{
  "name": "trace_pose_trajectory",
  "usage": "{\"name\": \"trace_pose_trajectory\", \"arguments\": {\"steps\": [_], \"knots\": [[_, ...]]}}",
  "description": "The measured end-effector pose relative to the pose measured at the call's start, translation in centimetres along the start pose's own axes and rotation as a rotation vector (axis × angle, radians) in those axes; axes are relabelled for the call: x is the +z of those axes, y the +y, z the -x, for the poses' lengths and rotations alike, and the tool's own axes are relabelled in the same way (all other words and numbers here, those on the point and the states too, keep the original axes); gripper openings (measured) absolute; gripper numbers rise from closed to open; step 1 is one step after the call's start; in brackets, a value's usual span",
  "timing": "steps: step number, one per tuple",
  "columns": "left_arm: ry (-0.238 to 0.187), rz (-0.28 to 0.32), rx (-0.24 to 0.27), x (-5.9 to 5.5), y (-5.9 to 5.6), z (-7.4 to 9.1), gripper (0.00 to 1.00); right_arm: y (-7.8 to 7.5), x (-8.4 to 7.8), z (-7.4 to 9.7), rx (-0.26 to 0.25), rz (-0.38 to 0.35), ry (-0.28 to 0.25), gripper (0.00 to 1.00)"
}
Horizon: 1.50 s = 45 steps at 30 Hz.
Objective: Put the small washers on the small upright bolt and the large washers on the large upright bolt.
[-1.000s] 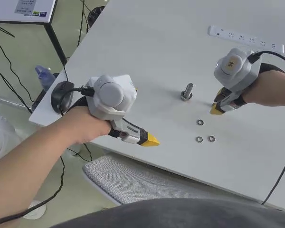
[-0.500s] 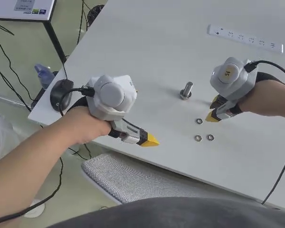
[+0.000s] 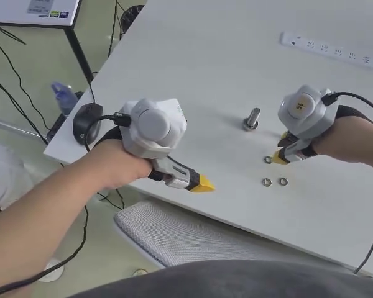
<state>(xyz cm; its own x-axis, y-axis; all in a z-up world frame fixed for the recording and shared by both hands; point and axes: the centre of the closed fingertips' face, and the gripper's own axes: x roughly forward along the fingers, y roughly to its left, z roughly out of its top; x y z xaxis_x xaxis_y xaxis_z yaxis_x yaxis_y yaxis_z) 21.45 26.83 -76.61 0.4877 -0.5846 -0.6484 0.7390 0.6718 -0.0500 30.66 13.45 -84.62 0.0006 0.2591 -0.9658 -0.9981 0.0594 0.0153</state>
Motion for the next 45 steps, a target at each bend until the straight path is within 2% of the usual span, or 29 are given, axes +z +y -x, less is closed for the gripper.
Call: {"name": "trace_pose_trajectory", "arguments": {"steps": [14,16,36,45], "knots": [[0.014,-0.015,-0.014,-0.2,0.0,-0.2,0.93,0.5,-0.4,-1.7,-0.011,-0.021,0.012,0.26],[0.016,-0.016,-0.016,-0.3,0.0,-0.3,0.93,0.1,-0.6,-2.1,-0.015,-0.018,0.013,0.26],[0.022,-0.01,-0.019,-0.6,-0.5,-0.1,0.91,0.4,-0.6,-2.1,-0.034,-0.035,0.011,0.25],[0.022,-0.007,-0.021,-0.6,-0.6,-0.1,0.91,0.7,-0.5,-2.1,-0.035,-0.018,0.018,0.22]]}}
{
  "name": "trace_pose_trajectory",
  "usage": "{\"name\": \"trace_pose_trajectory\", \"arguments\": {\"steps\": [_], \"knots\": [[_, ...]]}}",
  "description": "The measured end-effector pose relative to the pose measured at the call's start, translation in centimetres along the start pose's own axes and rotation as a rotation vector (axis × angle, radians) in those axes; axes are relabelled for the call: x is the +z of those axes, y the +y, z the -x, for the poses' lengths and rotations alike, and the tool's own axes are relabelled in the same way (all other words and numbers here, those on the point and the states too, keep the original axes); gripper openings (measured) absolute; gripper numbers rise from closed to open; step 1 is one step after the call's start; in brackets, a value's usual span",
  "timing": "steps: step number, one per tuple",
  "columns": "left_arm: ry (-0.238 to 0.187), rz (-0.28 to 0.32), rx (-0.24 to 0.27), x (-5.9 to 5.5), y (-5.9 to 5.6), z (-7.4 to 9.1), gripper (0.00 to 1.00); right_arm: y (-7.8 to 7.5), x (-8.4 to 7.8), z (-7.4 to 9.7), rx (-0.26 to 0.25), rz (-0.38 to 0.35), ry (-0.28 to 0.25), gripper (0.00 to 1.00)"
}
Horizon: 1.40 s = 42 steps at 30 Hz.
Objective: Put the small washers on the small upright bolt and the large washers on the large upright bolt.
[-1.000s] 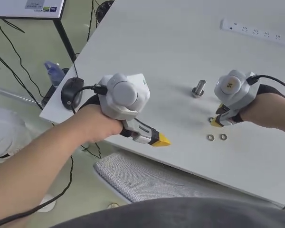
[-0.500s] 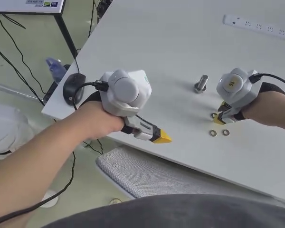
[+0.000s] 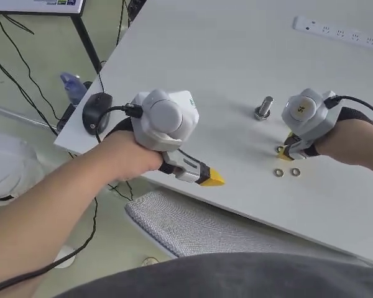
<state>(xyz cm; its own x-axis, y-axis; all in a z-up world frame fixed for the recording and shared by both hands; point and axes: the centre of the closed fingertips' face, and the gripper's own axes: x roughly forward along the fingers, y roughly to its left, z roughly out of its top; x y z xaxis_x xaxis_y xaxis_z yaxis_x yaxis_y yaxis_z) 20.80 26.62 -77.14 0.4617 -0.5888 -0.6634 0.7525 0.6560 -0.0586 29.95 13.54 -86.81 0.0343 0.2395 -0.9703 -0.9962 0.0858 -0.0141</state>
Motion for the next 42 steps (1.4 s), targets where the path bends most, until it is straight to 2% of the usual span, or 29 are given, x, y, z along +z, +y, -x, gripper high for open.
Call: {"name": "trace_pose_trajectory", "arguments": {"steps": [8,13,22,29,42], "knots": [[-0.002,0.004,0.003,0.04,0.27,0.07,0.9,0.14,0.13,-0.04,-0.002,0.024,0.015,0.15],[-0.001,0.006,0.0,0.0,0.16,-0.02,0.9,-0.15,0.03,-0.32,-0.001,0.032,0.023,0.14],[-0.003,0.009,0.003,-0.01,0.29,0.0,0.89,0.21,0.08,-0.16,-0.019,0.056,0.079,0.13],[-0.009,-0.002,0.009,0.22,0.45,-0.06,0.89,-0.04,-0.05,-0.18,-0.018,0.034,0.064,0.12],[0.006,-0.007,0.006,0.12,0.46,-0.38,0.89,-0.32,-0.12,0.34,-0.015,0.009,0.061,0.12]]}}
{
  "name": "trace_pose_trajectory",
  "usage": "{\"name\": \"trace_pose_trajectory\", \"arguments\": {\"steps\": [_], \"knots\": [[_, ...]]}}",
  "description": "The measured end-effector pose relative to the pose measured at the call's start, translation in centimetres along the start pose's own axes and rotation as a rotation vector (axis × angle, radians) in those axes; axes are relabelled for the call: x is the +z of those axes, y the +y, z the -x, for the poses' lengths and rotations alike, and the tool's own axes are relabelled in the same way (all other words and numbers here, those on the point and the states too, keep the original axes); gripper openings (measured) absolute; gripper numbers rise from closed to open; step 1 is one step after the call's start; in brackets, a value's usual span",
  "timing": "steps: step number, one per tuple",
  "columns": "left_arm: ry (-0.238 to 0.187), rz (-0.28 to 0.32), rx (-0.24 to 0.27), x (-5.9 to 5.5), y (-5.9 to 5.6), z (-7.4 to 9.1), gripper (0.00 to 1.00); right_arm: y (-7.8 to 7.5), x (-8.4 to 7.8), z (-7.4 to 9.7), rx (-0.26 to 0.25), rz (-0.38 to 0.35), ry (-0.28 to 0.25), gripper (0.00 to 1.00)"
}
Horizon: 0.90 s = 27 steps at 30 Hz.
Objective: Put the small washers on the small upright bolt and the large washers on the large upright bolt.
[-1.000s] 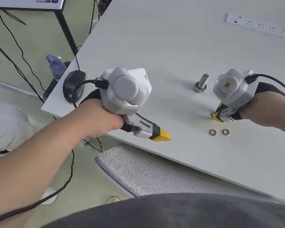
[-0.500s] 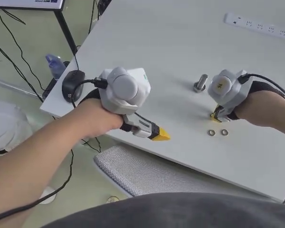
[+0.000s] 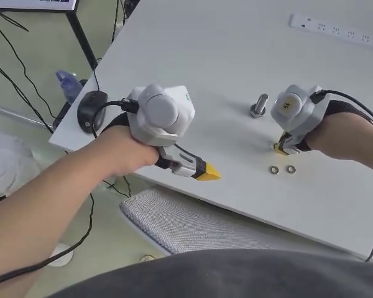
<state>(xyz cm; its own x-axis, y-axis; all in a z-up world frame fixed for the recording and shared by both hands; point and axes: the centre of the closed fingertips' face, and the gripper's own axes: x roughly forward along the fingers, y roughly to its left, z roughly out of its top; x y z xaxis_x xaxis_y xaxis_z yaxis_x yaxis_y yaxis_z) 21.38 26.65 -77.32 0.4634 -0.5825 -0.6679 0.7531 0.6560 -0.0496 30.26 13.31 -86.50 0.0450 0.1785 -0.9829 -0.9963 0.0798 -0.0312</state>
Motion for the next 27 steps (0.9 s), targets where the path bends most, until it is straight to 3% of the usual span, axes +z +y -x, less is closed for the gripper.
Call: {"name": "trace_pose_trajectory", "arguments": {"steps": [11,17,27], "knots": [[-0.003,0.009,0.007,0.0,0.3,-0.1,0.88,-1.0,-0.8,0.6,0.004,-0.043,-0.019,0.12],[-0.006,0.01,0.005,0.2,0.4,-0.3,0.88,-1.1,-1.5,1.7,-0.004,-0.078,-0.04,0.12],[-0.007,0.002,0.0,0.6,0.4,-0.7,0.88,-1.8,-4.4,2.8,-0.019,-0.142,-0.033,0.12]]}}
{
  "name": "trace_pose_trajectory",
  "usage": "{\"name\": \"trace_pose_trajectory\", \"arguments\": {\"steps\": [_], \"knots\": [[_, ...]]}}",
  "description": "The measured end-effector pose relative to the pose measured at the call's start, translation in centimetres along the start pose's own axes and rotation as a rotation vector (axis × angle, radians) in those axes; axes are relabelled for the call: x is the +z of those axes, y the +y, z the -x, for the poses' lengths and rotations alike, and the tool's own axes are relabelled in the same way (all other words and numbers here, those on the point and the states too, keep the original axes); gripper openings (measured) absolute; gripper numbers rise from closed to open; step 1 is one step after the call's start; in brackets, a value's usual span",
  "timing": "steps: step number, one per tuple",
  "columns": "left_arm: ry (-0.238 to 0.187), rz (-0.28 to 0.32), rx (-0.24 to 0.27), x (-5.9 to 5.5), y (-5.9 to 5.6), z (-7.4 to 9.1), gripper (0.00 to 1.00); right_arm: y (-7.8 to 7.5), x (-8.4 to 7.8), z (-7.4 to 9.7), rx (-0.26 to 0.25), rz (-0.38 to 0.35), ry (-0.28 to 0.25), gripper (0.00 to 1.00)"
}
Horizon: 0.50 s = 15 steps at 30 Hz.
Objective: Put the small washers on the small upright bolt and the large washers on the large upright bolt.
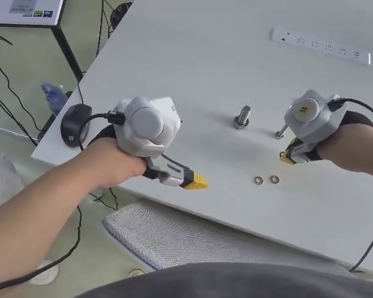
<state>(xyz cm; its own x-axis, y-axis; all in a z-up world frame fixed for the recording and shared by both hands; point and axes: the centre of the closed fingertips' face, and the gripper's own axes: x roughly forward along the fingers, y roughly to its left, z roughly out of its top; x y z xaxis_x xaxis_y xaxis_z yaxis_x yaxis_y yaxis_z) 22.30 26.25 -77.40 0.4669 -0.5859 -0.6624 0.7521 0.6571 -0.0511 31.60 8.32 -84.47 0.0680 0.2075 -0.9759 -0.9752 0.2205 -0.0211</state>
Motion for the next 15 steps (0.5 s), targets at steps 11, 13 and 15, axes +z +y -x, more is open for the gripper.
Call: {"name": "trace_pose_trajectory", "arguments": {"steps": [11,13,15], "knots": [[0.004,-0.001,0.031,0.1,0.7,0.2,0.89,-1.8,-0.6,1.0,-0.028,-0.057,-0.021,0.12],[0.004,0.001,0.033,0.0,0.8,0.3,0.89,-2.2,-0.5,1.2,-0.03,-0.06,-0.024,0.12],[0.005,0.005,0.031,0.0,0.7,0.3,0.88,-2.5,-0.3,1.4,-0.033,-0.066,-0.028,0.12]]}}
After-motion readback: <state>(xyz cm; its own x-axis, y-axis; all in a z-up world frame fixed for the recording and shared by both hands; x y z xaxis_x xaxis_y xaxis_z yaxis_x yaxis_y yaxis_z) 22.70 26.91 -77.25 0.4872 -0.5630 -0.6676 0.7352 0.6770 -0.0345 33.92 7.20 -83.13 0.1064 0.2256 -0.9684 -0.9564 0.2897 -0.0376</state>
